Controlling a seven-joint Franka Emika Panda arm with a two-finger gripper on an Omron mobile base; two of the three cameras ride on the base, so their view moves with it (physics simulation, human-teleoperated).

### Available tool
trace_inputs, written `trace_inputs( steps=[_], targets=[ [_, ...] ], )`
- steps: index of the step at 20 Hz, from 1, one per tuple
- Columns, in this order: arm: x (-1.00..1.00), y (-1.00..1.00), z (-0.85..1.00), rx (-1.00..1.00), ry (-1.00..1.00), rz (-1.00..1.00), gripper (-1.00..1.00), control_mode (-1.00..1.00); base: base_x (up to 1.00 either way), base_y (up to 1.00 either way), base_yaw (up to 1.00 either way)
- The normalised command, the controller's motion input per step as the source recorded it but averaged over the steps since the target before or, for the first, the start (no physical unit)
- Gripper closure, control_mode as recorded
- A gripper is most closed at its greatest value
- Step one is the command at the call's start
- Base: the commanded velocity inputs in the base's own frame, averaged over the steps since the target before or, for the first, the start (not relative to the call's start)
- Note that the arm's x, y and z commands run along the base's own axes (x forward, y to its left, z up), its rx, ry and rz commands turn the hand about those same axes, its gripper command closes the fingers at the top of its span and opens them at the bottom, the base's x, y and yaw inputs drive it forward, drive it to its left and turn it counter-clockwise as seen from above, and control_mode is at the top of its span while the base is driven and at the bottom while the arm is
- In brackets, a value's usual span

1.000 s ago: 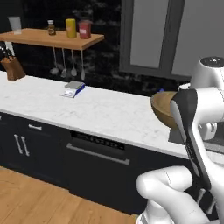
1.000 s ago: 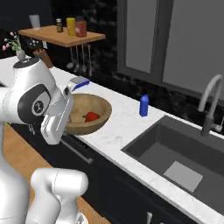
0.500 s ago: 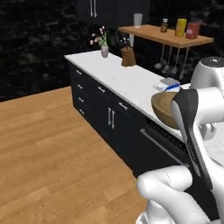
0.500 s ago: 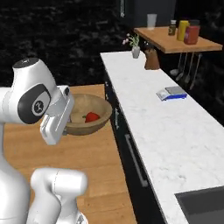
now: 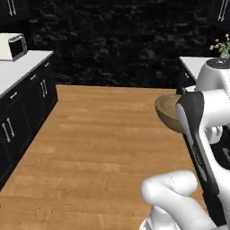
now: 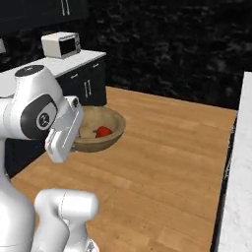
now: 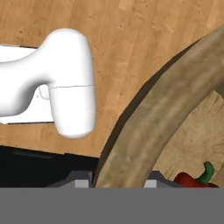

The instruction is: Pick the bell pepper from the sink and place it in the bowl. Then pick the bowl and place it in the microwave. Then close the microwave door and press the start button.

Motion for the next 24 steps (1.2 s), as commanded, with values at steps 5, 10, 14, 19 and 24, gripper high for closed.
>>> trace_inputs(
  steps=[5,10,14,19,24],
  targets=[
    [0.00,0.00,0.00,0.00,0.00,0.00,1.00,1.00,0.00,0.00,0.99],
    [0.00,0.00,0.00,0.00,0.00,0.00,1.00,1.00,0.00,0.00,1.00],
    [0.00,0.00,0.00,0.00,0.00,0.00,1.00,1.00,0.00,0.00,1.00],
    [0.00,0.00,0.00,0.00,0.00,0.00,1.00,1.00,0.18,-0.26,0.89],
    [0.00,0.00,0.00,0.00,0.00,0.00,1.00,1.00,0.88,-0.40,0.72]
  ],
)
